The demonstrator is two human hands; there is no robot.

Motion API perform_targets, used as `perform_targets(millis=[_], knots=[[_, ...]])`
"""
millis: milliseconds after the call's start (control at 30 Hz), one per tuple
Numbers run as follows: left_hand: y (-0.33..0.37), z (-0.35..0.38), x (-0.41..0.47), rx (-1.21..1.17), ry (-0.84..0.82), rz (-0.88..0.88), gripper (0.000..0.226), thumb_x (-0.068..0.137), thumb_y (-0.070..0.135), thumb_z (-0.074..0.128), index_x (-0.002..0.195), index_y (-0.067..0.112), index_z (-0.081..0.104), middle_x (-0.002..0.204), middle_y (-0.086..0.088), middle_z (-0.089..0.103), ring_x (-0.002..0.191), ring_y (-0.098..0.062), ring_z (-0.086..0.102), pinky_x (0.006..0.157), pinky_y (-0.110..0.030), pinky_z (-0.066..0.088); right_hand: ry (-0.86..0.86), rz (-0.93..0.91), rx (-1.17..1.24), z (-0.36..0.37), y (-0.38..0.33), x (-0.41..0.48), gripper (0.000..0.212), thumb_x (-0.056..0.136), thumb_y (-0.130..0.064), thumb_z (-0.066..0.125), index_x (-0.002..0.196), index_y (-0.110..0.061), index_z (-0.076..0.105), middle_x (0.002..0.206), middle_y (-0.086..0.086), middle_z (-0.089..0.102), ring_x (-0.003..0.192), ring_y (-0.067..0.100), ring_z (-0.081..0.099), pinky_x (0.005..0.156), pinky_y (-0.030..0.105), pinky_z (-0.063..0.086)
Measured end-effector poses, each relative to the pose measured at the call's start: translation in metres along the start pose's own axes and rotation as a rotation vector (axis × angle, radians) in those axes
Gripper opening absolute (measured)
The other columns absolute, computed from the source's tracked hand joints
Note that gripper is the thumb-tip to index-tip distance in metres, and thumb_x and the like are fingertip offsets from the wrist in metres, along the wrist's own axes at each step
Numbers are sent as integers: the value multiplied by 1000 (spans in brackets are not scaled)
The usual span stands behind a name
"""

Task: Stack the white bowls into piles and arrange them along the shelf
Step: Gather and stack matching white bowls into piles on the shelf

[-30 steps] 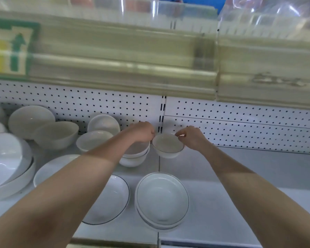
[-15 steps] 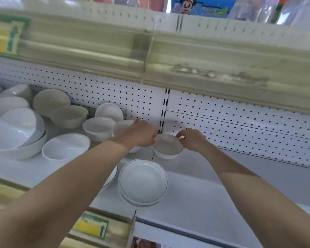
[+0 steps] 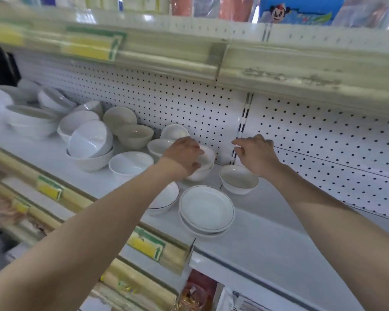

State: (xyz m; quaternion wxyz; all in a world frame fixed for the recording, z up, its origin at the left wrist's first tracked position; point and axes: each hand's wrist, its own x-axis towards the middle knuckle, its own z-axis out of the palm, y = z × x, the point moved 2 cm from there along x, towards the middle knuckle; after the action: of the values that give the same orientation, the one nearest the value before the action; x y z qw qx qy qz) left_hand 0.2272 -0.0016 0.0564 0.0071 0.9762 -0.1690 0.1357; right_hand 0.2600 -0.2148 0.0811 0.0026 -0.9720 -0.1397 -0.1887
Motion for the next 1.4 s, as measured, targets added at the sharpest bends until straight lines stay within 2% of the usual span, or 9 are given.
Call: perform_targets(millis=[167,333,533,667,833,967,1133,1267,1400], knots=[[-62,-11,-31,-97,113,-111,45,94,35,57,137,26,53,149,3,41,145,-21,22,119,-31,15,40,-85,54,-10,-55,21,35,102,-31,41,130,-28,61,107,9,70,116,33,49,95,44,37],[-132,-32,-70,-90,321,-87,35,80,22,69,114,14,71,121,-11,66,127,-39,49,109,-44,39,59,-132,145,-8,-128,44,32,102,-27,41,123,-26,65,98,9,69,112,33,49,93,43,38],[-215,-53,-107,-98,347,-152,53,87,28,69,135,10,56,136,-15,54,130,-37,43,108,-44,35,113,-174,286,-1,-224,65,28,98,-20,44,112,-22,69,92,7,70,104,32,50,83,37,32],[-269,-43,-129,-173,308,-237,61,91,36,63,141,6,47,140,-18,47,130,-38,42,104,-46,39,106,-166,352,0,-277,77,30,97,-19,43,112,-25,68,89,3,67,103,28,48,87,37,34],[-304,-23,-144,-199,281,-287,37,96,22,57,126,1,60,118,-24,60,103,-43,57,81,-44,47,57,-130,340,4,-321,87,28,98,-23,41,110,-26,66,86,10,61,102,28,47,87,39,31],[-310,-10,-142,-297,225,-345,23,98,18,49,93,0,62,81,-14,53,78,-37,55,62,-34,34,1,-116,288,15,-333,91,35,101,-31,34,116,-27,65,94,12,64,105,30,47,91,41,32],[-310,-12,-138,-385,210,-407,22,98,13,44,79,7,56,78,-11,49,75,-33,49,63,-32,34,-55,-93,318,20,-340,101,29,98,-22,35,96,-19,63,89,8,61,98,30,50,85,41,35],[-310,-18,-137,-419,160,-419,27,101,17,43,97,4,66,96,-17,67,92,-37,59,76,-39,49,-133,-92,292,31,-336,107,35,92,-13,37,101,-22,70,100,4,65,97,28,53,79,37,36],[-311,-21,-142,-444,160,-426,29,100,15,43,109,5,69,110,-18,69,104,-38,59,88,-42,49,-155,-71,326,37,-337,109,38,91,-10,39,102,-25,72,101,2,62,99,29,52,83,38,37]])
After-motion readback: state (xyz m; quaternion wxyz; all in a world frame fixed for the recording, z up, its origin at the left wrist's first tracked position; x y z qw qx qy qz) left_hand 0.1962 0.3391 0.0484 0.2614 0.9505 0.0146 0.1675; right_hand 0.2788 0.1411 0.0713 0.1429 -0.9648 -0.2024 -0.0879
